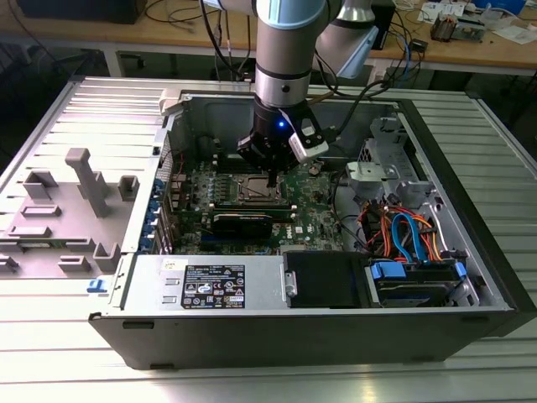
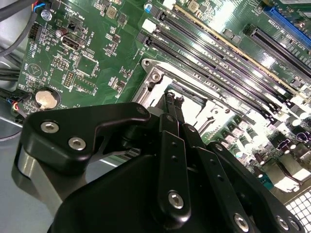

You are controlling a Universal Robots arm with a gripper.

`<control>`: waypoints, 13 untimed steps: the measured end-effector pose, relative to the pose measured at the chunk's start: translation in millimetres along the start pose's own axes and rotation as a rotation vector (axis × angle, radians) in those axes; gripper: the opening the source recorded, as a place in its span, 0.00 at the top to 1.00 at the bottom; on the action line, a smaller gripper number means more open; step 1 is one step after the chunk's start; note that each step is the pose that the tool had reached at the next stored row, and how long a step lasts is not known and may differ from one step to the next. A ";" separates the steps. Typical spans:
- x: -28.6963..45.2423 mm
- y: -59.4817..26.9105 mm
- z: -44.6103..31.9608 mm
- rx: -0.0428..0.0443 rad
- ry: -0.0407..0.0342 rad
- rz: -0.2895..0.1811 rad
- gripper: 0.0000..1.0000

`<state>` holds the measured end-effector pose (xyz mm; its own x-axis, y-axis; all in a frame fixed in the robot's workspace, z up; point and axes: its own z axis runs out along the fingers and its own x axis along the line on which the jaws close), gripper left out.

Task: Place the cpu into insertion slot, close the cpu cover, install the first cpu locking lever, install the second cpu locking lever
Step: 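Install the second cpu locking lever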

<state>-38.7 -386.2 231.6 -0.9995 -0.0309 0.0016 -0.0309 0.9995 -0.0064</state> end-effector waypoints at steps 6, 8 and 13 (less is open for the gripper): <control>0.0 -0.1 0.0 0.0017 0.0001 0.000 0.89; 0.0 -0.2 -0.1 0.0016 0.0001 0.000 0.89; 0.0 -1.6 -0.3 0.0016 0.0001 0.000 0.89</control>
<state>-38.7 -387.8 231.9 -0.9995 -0.0311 0.0017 -0.0311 0.9995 -0.0080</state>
